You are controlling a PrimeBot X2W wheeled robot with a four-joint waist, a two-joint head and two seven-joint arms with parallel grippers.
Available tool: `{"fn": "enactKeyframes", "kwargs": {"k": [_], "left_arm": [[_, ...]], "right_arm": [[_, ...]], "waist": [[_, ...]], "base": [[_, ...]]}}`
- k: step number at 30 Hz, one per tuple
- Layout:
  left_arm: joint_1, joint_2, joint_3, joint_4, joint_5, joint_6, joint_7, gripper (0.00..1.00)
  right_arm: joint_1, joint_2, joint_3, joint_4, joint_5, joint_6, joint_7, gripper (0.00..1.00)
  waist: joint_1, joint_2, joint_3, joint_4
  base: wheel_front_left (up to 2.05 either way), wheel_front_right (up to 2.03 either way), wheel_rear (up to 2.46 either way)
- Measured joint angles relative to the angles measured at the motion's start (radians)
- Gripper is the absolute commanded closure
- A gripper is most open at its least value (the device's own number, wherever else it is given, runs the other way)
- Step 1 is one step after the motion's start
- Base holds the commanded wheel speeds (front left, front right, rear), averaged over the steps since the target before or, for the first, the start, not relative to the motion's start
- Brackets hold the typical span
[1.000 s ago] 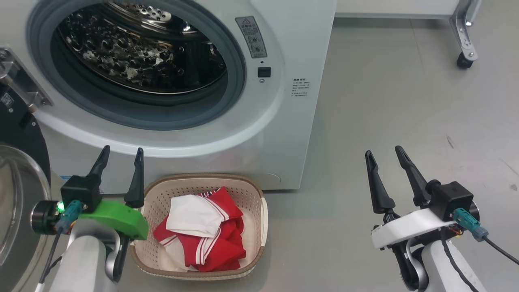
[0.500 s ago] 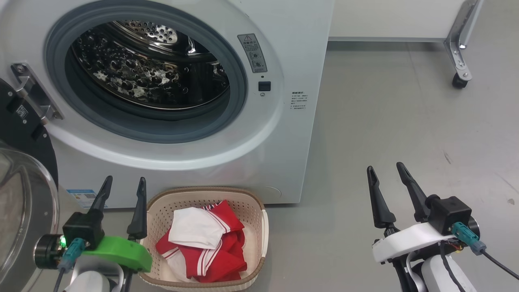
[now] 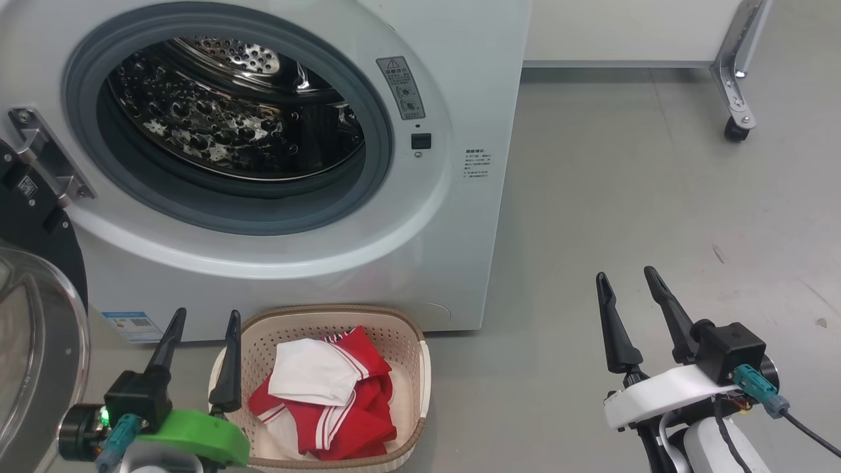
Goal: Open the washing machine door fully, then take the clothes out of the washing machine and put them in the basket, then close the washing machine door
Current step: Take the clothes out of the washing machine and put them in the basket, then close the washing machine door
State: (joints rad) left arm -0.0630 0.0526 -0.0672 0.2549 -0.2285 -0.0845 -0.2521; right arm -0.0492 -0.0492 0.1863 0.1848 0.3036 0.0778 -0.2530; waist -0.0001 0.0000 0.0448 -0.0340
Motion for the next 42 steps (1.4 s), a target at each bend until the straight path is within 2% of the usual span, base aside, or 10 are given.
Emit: {"fn": "enactKeyframes", "kwargs": {"k": [42], "left_arm": [[0.051,-0.004,-0.029,-0.059,0.000,0.018,0.000,0.00]], "right_arm": [[0.001,0.000,0.001,-0.010,-0.007,0.000,0.000,0.00]], "waist": [[0.0000,0.0000,0.002,-0.009]], "base": [[-0.01,0.01,0.00]]}}
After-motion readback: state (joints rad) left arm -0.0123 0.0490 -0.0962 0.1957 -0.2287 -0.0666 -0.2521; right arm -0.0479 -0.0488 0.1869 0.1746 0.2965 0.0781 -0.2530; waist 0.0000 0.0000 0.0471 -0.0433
